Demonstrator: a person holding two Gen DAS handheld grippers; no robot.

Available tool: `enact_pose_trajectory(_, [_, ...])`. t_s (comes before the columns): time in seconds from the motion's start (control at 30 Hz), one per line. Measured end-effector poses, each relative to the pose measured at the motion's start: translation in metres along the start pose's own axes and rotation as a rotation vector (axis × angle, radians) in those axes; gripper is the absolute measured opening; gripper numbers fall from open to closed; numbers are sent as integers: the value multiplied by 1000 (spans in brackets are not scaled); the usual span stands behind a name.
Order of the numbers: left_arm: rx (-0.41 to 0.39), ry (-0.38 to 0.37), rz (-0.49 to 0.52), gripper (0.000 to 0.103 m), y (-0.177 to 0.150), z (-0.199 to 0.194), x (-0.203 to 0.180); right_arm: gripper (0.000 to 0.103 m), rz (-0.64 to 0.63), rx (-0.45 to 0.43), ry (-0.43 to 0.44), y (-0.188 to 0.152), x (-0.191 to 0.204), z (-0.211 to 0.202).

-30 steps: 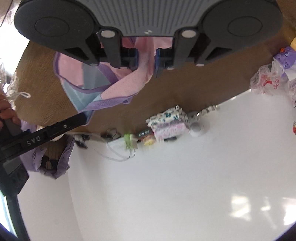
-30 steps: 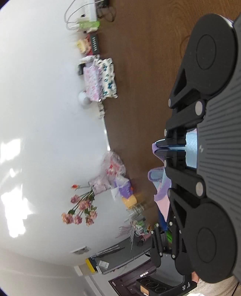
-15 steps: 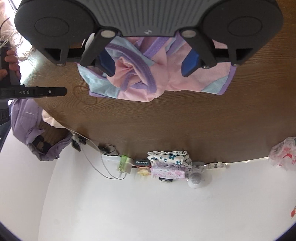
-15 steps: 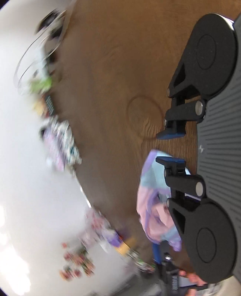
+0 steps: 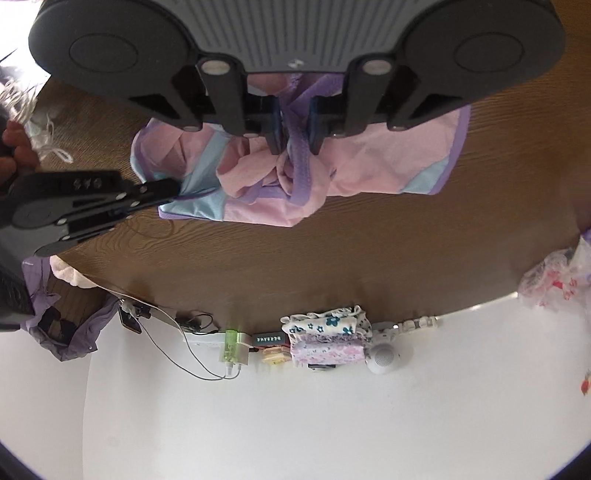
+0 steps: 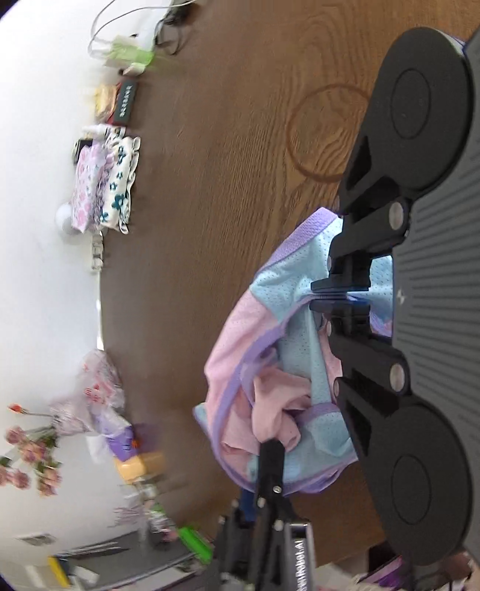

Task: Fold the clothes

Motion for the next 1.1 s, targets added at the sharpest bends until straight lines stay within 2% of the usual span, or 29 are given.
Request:
enact_pose_trajectory(0.13, [-41,49,57,11,-6,-25,5,3,62,-70,-28,-7,-19,-41])
enact_pose_trajectory(0.2, [-58,64,76,11,-8,-33,5,3,92,-77,-25,-18,-20,-59])
enact_pose_trajectory(0.33, [-84,27,84,12,-6,-38,-5,3,154,-58,3,-35,-28,-73])
enact_pose_trajectory(0.37, [-81,-1,65,17,-5,-36,-9,3,157,-54,4,-39,-27,-77])
enact_pose_trajectory(0.4, [-77,-29,46,30,-4,-33,-12,3,153,-52,0,-43,-26,-79])
enact_pose_trajectory(0.47, [-78,-50,21,48,1,-27,-17,10,126,-52,-14,-44,-23,-82])
enact_pose_trajectory(0.5, [-81,-54,12,49,4,-23,-18,14,110,-53,-21,-45,-22,-84])
enact_pose_trajectory(0.53, [-83,-57,5,49,8,-19,-20,25,92,-57,-22,-44,-19,-85])
enact_pose_trajectory(0.57, [-82,-63,-3,49,12,-14,-21,31,72,-66,-17,-42,-16,-85])
enact_pose_trajectory(0.6, [-73,-70,-17,49,15,-7,-22,31,47,-71,-14,-39,-12,-83])
enact_pose_trajectory(0.67, [-30,-63,-36,48,17,8,-23,31,-13,-72,-26,-33,-5,-75])
enact_pose_trajectory(0.7, [-1,-53,-34,41,17,16,-23,31,-46,-69,-41,-30,-4,-70])
enact_pose_trajectory(0.73, [19,-48,-25,32,16,23,-24,31,-71,-57,-53,-28,-4,-63])
enact_pose_trajectory(0.77, [30,-51,-10,13,14,27,-26,31,-88,-39,-60,-27,-4,-56])
enact_pose_trajectory(0.8, [27,-53,9,4,14,28,-29,31,-104,-21,-67,-25,-4,-50])
enact_pose_trajectory(0.87, [-11,-52,47,3,19,23,-34,31,-129,8,-75,-23,-5,-40])
enact_pose_trajectory(0.97, [-141,-65,99,3,40,-4,-45,30,-129,20,-62,-19,-4,-39])
enact_pose_trajectory(1.1, [-282,-50,169,2,63,-36,-56,13,-129,33,-52,-18,-4,-39])
Point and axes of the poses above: each gripper's, at about its wrist camera, not at the fingertips, and z roughly the way its jaws point, x to its left, y to its top, the point moved 7 cm from there along z, roughly the way its jaws point, and after that the axes turned 9 degrees about -x, right-handed, at the moved point
